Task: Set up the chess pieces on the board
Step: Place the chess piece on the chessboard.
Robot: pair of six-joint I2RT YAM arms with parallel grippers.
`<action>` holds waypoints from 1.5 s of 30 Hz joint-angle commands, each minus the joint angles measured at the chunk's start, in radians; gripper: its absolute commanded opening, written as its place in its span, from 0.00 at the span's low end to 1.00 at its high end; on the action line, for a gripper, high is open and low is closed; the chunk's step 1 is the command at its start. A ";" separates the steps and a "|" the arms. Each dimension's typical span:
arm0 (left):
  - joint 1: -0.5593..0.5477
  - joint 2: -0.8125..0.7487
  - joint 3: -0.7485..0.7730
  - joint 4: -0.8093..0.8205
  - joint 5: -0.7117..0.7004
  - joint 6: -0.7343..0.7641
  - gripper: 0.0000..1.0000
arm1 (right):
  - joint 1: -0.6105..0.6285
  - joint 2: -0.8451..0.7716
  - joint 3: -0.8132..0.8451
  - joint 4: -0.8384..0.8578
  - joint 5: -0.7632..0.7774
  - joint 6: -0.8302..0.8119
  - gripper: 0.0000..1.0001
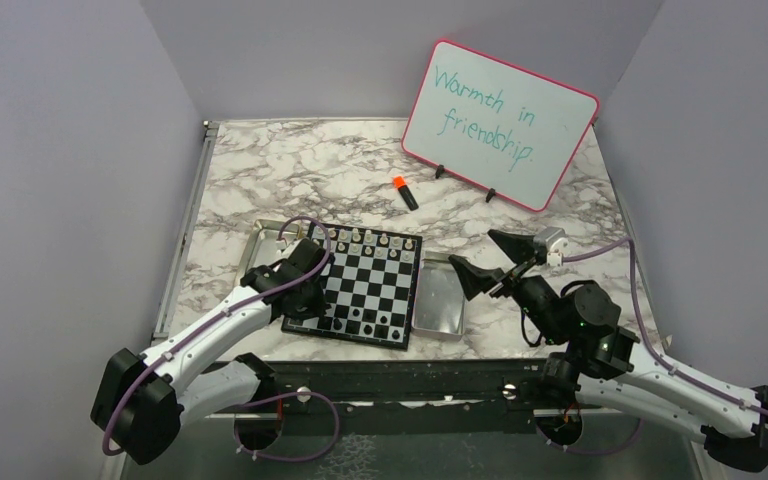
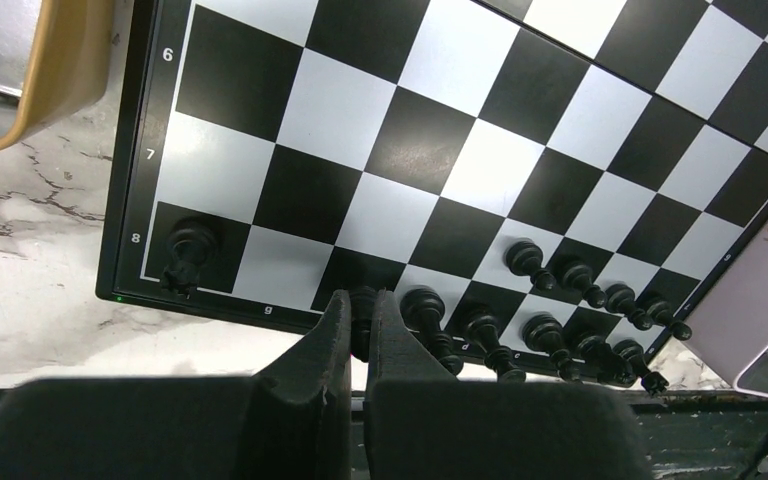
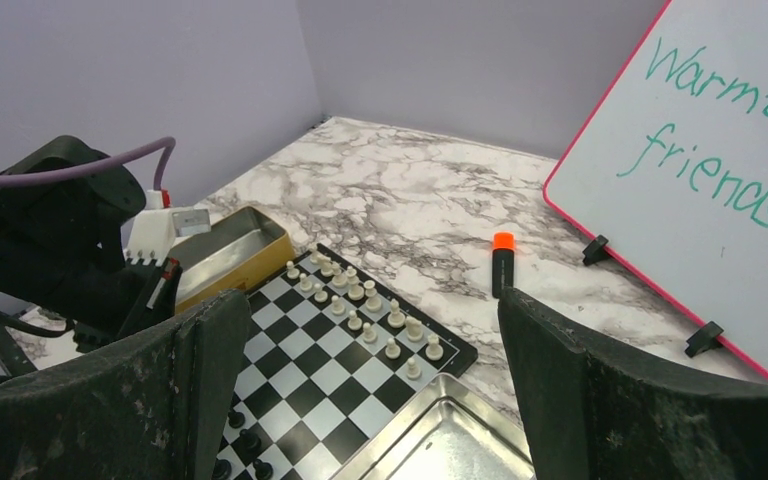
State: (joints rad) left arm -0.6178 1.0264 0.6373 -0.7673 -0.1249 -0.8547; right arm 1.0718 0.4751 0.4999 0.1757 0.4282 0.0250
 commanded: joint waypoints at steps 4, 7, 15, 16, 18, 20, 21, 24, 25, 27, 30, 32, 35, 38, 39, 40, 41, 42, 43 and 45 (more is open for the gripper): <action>-0.007 0.007 0.005 0.023 -0.014 -0.003 0.00 | 0.000 -0.030 -0.015 -0.012 0.026 -0.016 1.00; -0.010 0.010 -0.007 0.034 -0.004 -0.007 0.00 | 0.000 -0.029 -0.016 -0.012 0.027 -0.016 1.00; -0.019 0.026 -0.011 0.034 -0.007 -0.008 0.01 | 0.000 -0.038 -0.020 -0.007 0.033 -0.016 1.00; -0.021 0.030 -0.010 0.034 -0.007 -0.007 0.01 | 0.000 -0.038 -0.020 -0.007 0.032 -0.016 1.00; -0.027 0.034 -0.010 0.033 -0.011 -0.008 0.01 | 0.000 -0.037 -0.018 -0.006 0.032 -0.016 1.00; -0.030 0.038 -0.011 0.034 -0.017 -0.011 0.01 | 0.000 -0.036 -0.018 -0.006 0.032 -0.016 1.00; -0.033 0.040 -0.011 0.033 -0.018 -0.012 0.01 | 0.000 -0.037 -0.017 -0.008 0.032 -0.016 1.00; -0.036 0.042 -0.008 0.030 -0.022 -0.011 0.01 | 0.000 -0.042 -0.017 -0.013 0.034 -0.016 1.00; -0.038 0.041 -0.007 0.030 -0.024 -0.012 0.01 | 0.000 -0.045 -0.018 -0.012 0.034 -0.016 1.00; -0.041 0.041 -0.008 0.025 -0.026 -0.014 0.01 | 0.000 -0.048 -0.020 -0.012 0.035 -0.016 1.00; -0.047 0.042 -0.007 0.023 -0.032 -0.019 0.03 | 0.000 -0.053 -0.020 -0.014 0.037 -0.016 1.00; -0.049 0.046 -0.004 0.020 -0.037 -0.020 0.04 | 0.000 -0.055 -0.020 -0.013 0.037 -0.016 1.00; -0.053 0.054 0.000 0.015 -0.043 -0.019 0.04 | 0.000 -0.056 -0.020 -0.016 0.037 -0.017 1.00; -0.062 0.055 0.006 0.002 -0.057 -0.023 0.04 | 0.000 -0.061 -0.020 -0.020 0.037 -0.016 1.00; -0.065 0.055 0.008 -0.003 -0.063 -0.025 0.03 | 0.000 -0.064 -0.020 -0.020 0.037 -0.016 1.00; -0.067 0.053 0.010 -0.004 -0.068 -0.027 0.03 | 0.000 -0.066 -0.020 -0.021 0.039 -0.017 1.00; -0.069 0.055 0.013 -0.009 -0.074 -0.027 0.03 | -0.001 -0.068 -0.020 -0.021 0.038 -0.016 1.00; -0.072 0.057 0.015 -0.012 -0.080 -0.028 0.03 | 0.000 -0.070 -0.020 -0.021 0.037 -0.016 1.00; -0.075 0.059 0.019 -0.014 -0.088 -0.029 0.03 | 0.000 -0.071 -0.021 -0.021 0.037 -0.016 1.00; -0.083 0.062 0.024 -0.017 -0.099 -0.029 0.04 | 0.000 -0.074 -0.020 -0.022 0.035 -0.016 1.00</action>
State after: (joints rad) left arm -0.6838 1.0813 0.6373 -0.7589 -0.1646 -0.8719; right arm 1.0718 0.4168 0.4889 0.1696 0.4385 0.0242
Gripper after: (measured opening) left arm 0.038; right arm 0.998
